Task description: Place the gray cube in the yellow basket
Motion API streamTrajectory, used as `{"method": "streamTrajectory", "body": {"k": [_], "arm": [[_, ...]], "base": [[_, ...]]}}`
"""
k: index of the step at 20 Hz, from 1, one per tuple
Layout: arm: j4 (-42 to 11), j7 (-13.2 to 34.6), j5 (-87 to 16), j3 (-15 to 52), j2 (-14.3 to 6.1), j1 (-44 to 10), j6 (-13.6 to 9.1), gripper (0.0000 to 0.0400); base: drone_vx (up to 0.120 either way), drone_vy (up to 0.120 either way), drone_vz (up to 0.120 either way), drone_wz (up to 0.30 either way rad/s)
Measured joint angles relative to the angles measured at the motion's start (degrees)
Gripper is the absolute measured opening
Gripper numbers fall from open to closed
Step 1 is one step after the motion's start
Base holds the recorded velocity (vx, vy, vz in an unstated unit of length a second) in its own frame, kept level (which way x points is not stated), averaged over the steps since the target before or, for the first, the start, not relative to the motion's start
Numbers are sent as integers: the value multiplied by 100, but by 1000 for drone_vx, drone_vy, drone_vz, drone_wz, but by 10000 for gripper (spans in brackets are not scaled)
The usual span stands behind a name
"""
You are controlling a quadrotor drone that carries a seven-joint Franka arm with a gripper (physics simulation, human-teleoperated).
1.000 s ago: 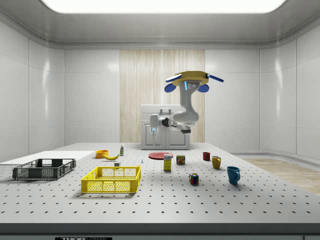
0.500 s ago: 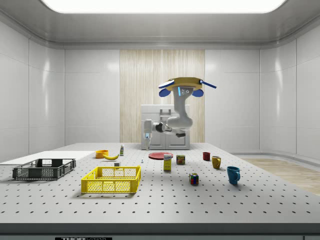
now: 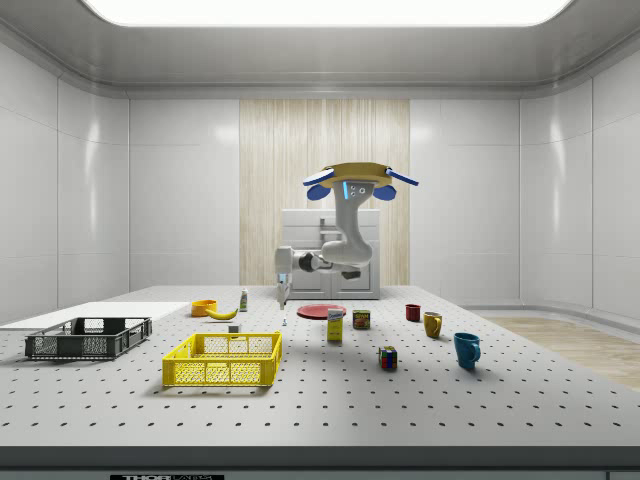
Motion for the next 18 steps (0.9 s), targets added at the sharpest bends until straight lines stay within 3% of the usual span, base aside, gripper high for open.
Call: {"method": "streamTrajectory", "body": {"k": [5, 10, 15, 18], "arm": [[4, 16, 34, 15, -78, -19, 73, 400], [8, 31, 65, 28, -151, -36, 141, 400], [11, 45, 95, 40, -221, -53, 206, 400], [13, 53, 112, 47, -260, -62, 243, 400]], "base": [[120, 0, -96, 0], [120, -56, -8, 0], [120, 0, 0, 0], [120, 0, -107, 0]]}}
